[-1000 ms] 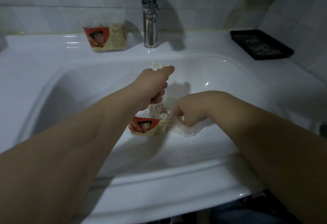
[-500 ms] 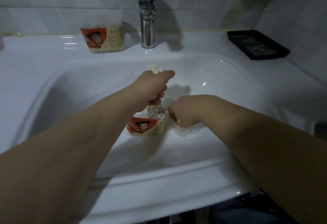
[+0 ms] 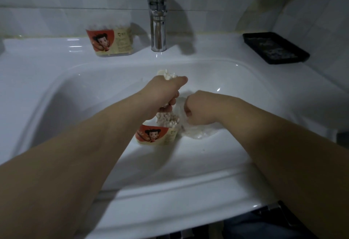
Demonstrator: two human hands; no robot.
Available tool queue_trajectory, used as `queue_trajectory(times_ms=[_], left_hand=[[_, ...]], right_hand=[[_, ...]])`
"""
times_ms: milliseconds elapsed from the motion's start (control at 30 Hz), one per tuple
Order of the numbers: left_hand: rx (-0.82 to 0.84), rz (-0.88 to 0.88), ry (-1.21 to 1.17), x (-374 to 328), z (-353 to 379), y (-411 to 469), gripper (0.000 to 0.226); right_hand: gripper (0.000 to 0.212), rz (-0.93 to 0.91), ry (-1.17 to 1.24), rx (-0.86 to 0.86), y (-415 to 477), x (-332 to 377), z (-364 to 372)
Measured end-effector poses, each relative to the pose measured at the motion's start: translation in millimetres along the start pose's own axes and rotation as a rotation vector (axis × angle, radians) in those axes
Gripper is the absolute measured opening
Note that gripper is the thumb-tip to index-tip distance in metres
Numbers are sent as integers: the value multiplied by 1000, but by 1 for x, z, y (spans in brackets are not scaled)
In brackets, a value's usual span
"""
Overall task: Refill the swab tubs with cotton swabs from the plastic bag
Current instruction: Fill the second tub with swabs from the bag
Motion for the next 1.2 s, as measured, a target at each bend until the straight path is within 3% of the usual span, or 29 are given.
queue_trajectory(times_ms=[167, 300, 567, 867, 1067, 1200], left_hand=[[4, 4, -10, -1, 1, 0, 25], [3, 6, 2, 0, 0, 1, 26], [12, 17, 17, -1, 2, -1, 24], [11, 14, 31, -1, 3, 0, 25], [34, 32, 62, -2, 5, 2, 25], [48, 51, 123, 0, 6, 4, 26]], right_hand=[[38, -4, 206, 6, -1, 3, -5], [18, -14, 114, 103, -1, 7, 10], [32, 25, 39, 200, -3, 6, 22], [11, -28, -119, 261, -14, 18, 32], [34, 27, -94, 275, -14, 9, 28], [31, 37, -82, 260, -13, 9, 25]])
Point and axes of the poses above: each hand's wrist, its own y-axis towards the middle knuckle, its own z-axis out of the palm, x = y × z, the point moved 10 cm from there along y, towards the middle knuckle, and after that the axes turned 8 degrees about z, right-handed, at the moved point
